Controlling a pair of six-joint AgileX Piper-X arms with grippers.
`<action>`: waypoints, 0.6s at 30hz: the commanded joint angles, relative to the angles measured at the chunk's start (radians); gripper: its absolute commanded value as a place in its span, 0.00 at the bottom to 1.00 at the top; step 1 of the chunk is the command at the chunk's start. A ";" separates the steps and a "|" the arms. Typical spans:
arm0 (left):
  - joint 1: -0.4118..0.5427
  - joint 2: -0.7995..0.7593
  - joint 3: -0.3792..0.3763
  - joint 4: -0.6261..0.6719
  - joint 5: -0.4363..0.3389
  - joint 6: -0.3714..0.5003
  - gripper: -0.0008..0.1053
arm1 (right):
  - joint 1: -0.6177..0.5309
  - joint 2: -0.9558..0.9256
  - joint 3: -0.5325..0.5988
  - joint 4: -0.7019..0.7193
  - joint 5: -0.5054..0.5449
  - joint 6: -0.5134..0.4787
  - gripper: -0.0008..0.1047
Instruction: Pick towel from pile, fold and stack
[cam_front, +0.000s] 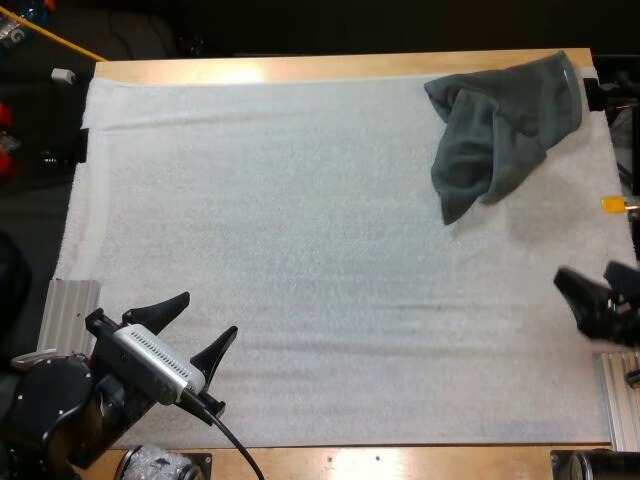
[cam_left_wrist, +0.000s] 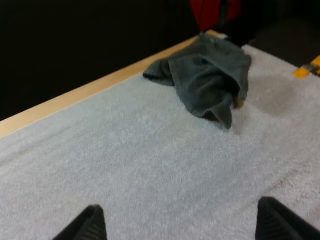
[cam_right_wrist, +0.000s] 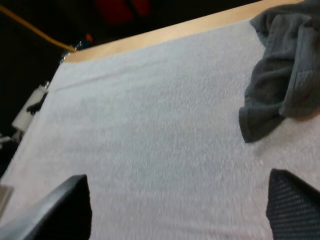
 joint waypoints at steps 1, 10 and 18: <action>-0.005 0.002 -0.005 -0.010 0.003 -0.011 0.57 | -0.003 0.020 -0.005 -0.030 -0.008 0.013 0.67; -0.005 0.002 -0.005 -0.010 0.003 -0.011 0.57 | 0.069 0.263 -0.005 -0.185 0.111 0.129 0.67; -0.005 0.002 -0.005 -0.010 0.003 -0.011 0.57 | 0.208 0.522 -0.005 -0.366 0.363 0.227 0.67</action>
